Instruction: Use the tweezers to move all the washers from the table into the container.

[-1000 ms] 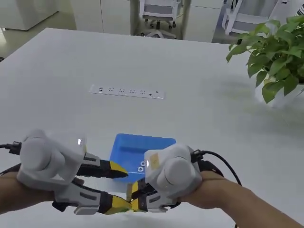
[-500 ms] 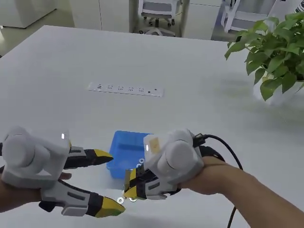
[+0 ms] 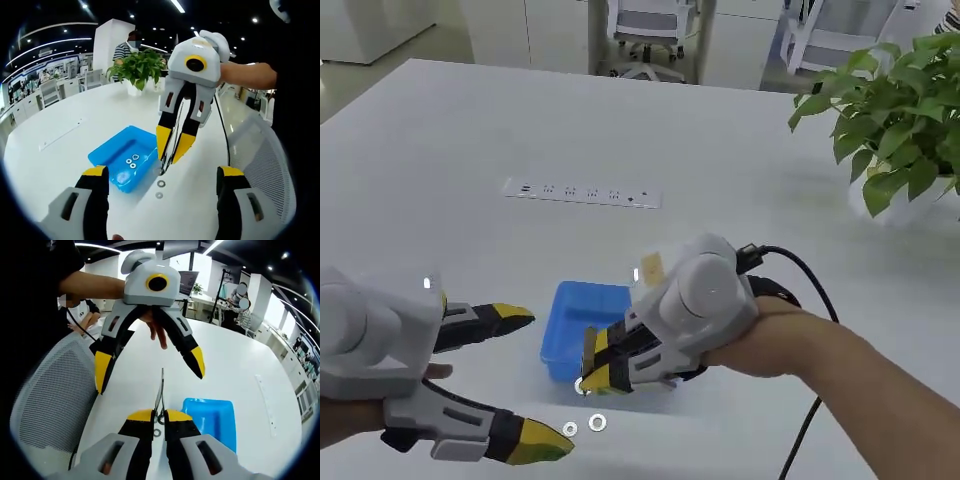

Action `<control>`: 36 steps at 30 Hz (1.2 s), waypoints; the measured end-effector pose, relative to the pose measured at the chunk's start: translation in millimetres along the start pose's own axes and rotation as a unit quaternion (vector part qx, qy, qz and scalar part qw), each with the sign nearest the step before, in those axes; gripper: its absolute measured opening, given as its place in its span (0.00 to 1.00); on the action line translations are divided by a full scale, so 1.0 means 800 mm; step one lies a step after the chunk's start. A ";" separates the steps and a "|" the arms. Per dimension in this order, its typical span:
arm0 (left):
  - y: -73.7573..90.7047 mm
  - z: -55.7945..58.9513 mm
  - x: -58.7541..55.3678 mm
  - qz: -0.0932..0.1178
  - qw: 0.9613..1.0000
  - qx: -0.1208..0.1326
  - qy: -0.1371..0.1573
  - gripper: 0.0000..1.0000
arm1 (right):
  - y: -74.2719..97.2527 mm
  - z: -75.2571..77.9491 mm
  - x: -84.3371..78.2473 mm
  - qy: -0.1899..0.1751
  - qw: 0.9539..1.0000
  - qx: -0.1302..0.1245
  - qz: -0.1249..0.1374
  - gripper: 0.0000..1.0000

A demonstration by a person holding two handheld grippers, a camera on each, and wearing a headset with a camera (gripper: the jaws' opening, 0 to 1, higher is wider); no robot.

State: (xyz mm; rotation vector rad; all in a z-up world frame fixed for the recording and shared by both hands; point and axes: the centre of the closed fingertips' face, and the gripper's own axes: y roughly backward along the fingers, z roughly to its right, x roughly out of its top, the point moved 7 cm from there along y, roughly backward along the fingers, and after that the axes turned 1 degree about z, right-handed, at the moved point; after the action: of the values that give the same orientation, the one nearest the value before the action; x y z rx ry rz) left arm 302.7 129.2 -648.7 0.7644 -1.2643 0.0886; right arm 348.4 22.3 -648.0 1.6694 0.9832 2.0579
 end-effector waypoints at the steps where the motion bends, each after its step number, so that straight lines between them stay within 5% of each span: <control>1: 0.000 -0.001 0.000 0.000 1.000 0.001 0.001 0.97 | 0.001 0.001 0.000 0.001 1.000 0.000 0.000 0.08; 14: 0.006 -0.005 0.003 0.004 1.000 0.013 0.016 0.99 | 0.008 0.033 0.001 -0.002 1.000 -0.018 0.001 0.08; 36: -0.001 -0.019 0.008 0.026 0.999 0.040 0.007 0.95 | -0.012 0.070 -0.034 -0.006 0.999 -0.046 -0.003 0.09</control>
State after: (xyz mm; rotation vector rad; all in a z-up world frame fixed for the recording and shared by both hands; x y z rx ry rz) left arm 317.6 135.0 -644.5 0.7982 -1.2740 0.1866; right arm 407.1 29.7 -669.7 1.6291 0.8752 2.0542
